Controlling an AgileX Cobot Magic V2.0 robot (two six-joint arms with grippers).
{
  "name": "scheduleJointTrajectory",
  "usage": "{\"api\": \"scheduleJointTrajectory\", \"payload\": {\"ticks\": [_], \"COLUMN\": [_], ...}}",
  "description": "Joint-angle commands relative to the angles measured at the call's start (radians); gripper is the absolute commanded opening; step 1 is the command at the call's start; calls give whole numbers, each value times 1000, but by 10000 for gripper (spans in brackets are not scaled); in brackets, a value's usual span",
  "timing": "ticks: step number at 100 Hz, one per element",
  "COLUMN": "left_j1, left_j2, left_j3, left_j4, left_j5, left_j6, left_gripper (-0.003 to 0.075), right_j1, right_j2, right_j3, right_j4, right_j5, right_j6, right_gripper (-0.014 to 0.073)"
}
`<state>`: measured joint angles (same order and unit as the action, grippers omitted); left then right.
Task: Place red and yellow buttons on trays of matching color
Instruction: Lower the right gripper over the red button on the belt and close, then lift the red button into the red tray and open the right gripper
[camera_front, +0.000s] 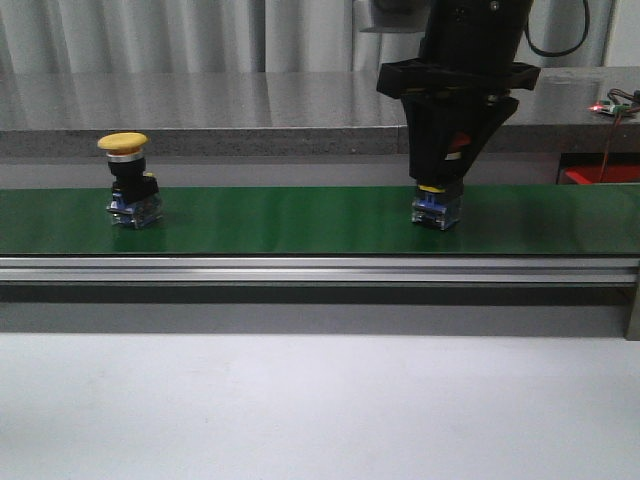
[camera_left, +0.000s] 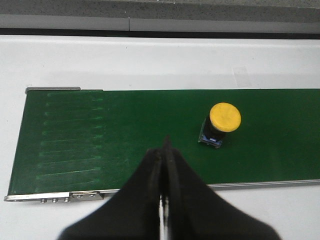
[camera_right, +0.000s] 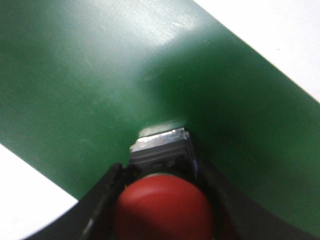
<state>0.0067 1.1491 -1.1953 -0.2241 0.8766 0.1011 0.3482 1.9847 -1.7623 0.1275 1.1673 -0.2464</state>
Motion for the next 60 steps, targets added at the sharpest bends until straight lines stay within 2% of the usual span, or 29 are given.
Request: {"api": "scheduleJointTrajectory", "payload": {"ticks": [1, 7, 27, 60], "left_j1": [-8, -8, -8, -8], "left_j2": [-24, -24, -24, -24], "left_j3": [-23, -23, -23, -23], "left_j4": [-20, -20, -20, -20], "left_j5": [-66, -66, -55, -28], "left_j6": [-3, -3, -3, -3], "left_gripper": [-19, -19, -19, -19], "right_j1": [-2, -9, -85, -395], "right_j2": [-55, -59, -126, -240], "right_j3": [-31, -32, -34, -34], "right_j4": [-3, -3, -3, -3], "right_j5": [0, 3, 2, 12], "right_j6": [2, 4, 7, 14], "right_gripper": [146, 122, 125, 125]}}
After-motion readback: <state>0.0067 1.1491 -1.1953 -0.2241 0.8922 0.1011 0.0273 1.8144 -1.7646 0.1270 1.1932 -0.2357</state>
